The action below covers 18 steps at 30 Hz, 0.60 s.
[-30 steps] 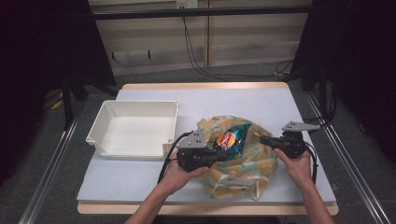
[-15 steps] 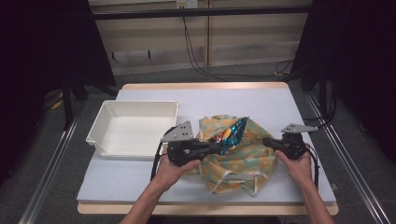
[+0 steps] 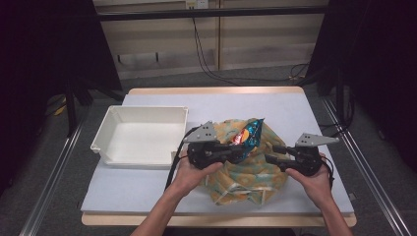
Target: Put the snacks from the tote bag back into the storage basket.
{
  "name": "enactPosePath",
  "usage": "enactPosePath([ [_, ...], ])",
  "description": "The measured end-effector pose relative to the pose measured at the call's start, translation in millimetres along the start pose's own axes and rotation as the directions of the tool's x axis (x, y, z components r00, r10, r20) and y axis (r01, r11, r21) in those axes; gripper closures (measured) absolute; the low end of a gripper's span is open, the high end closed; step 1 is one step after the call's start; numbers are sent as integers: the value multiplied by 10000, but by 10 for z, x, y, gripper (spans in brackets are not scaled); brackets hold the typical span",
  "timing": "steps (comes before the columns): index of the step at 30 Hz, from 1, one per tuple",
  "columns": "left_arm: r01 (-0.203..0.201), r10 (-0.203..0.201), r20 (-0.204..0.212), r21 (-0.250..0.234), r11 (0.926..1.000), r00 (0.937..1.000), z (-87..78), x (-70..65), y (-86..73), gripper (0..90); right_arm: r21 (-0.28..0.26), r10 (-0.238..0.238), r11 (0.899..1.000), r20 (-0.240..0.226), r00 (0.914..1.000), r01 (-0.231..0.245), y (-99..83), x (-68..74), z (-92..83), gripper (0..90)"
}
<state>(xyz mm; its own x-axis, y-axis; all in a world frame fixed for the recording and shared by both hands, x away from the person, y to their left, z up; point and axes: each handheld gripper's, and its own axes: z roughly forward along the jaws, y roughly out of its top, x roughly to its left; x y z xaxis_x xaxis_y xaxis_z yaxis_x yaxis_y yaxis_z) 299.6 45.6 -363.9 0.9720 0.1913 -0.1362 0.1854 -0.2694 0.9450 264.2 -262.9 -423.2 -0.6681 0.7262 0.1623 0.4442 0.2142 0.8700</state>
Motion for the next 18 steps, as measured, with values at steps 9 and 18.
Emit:
enactPosePath([
  [9,82,-82,-156,3,10000,9998,37,49,102,888,20,-237,9997,-1848,9825,245,29,390,94,458],
  [18,188,-191,-121,-289,9994,9997,40,95,252,890,415,-464,9975,-2329,9714,576,-28,494,279,596],
])
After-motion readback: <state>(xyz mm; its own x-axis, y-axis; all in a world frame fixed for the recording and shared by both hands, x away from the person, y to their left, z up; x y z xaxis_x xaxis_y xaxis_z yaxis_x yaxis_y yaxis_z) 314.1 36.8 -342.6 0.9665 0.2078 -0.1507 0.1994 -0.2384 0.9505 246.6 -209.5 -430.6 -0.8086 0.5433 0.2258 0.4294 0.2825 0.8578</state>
